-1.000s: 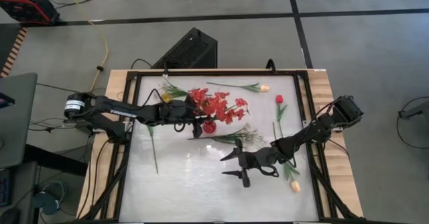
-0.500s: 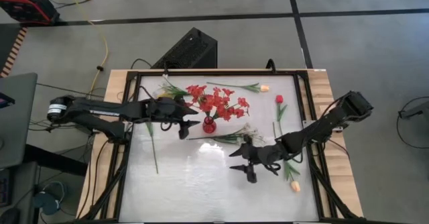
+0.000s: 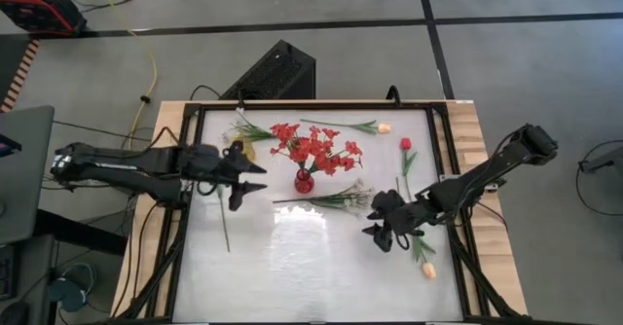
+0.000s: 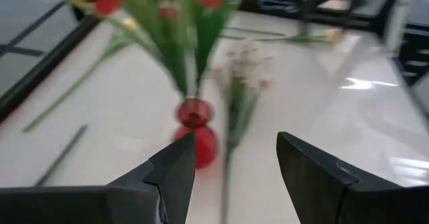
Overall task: Sort flowers into vase by color
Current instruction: Put the right pink tulip into the red vase
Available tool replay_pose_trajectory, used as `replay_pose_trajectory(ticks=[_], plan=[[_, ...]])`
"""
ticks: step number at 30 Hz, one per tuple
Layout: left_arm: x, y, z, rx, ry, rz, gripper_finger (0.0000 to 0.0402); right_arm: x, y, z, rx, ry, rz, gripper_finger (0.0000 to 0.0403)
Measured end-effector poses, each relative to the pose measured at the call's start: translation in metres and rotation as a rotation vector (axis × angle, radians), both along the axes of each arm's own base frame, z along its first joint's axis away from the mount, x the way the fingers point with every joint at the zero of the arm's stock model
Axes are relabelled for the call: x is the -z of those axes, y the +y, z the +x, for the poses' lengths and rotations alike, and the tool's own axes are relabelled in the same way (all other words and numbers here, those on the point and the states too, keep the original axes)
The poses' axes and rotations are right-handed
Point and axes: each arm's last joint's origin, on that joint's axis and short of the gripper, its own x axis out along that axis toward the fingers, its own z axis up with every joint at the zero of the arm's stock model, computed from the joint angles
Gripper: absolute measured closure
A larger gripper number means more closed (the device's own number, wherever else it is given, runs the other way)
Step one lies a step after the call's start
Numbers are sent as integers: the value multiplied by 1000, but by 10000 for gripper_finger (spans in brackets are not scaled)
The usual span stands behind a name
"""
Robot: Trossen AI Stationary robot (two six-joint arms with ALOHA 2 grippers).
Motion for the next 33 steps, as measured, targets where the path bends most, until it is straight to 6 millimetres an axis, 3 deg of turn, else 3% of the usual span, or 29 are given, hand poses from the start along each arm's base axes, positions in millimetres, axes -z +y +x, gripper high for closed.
replay_pose_trajectory(ticks=[8, 15, 21, 27, 33], plan=[[4, -50, -3, 166, -28, 29, 211, 9, -18, -27, 231, 283, 87, 148], [39, -88, -17, 251, -136, 39, 212, 18, -37, -41, 442, 484, 53, 170], [63, -97, -26, 220, -177, 46, 212, 21, -57, -45, 575, 562, -25, 191], [68, -98, -28, 233, -219, 45, 212, 32, -82, -42, 626, 629, -81, 201], [67, -98, -28, 243, -225, 42, 212, 55, -108, -55, 690, 733, -101, 205]])
